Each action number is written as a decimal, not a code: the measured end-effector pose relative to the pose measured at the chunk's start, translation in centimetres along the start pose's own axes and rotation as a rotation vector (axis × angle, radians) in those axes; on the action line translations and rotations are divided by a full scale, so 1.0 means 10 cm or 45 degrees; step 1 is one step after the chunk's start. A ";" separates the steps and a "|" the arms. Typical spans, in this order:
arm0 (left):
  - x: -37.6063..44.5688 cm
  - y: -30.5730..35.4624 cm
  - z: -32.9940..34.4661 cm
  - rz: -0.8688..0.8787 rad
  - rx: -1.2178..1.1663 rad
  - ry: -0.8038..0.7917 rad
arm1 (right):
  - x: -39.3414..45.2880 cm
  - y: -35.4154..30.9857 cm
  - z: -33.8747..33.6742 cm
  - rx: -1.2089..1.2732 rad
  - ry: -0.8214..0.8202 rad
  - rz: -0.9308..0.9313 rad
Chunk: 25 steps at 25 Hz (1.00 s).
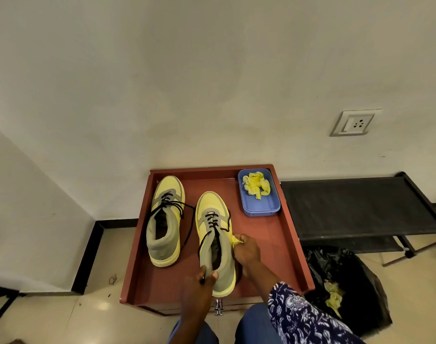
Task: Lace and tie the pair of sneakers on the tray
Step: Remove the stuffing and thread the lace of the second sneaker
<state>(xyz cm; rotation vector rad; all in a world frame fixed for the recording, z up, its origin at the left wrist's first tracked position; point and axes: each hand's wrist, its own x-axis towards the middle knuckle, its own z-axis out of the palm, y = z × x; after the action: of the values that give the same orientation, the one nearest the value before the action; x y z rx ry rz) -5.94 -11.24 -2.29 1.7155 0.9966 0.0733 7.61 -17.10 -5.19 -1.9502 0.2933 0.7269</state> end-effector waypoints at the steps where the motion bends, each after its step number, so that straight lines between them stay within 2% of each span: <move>1: 0.01 -0.01 0.00 0.011 0.011 0.003 | 0.02 -0.05 0.00 0.000 -0.017 -0.025; 5: 0.01 -0.01 -0.01 0.045 0.024 0.025 | -0.01 -0.22 -0.02 -0.038 -0.112 -0.155; 10: 0.00 0.00 -0.02 0.051 -0.007 0.010 | -0.11 -0.13 -0.03 -0.135 -0.085 -0.263; 25: -0.03 0.05 -0.02 0.046 -0.041 0.030 | -0.41 0.27 -0.05 0.021 0.022 -0.195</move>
<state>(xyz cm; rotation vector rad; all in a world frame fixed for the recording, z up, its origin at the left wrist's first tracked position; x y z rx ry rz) -5.94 -11.27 -1.66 1.7065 0.9767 0.1326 3.21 -19.22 -4.53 -1.9399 0.1580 0.6063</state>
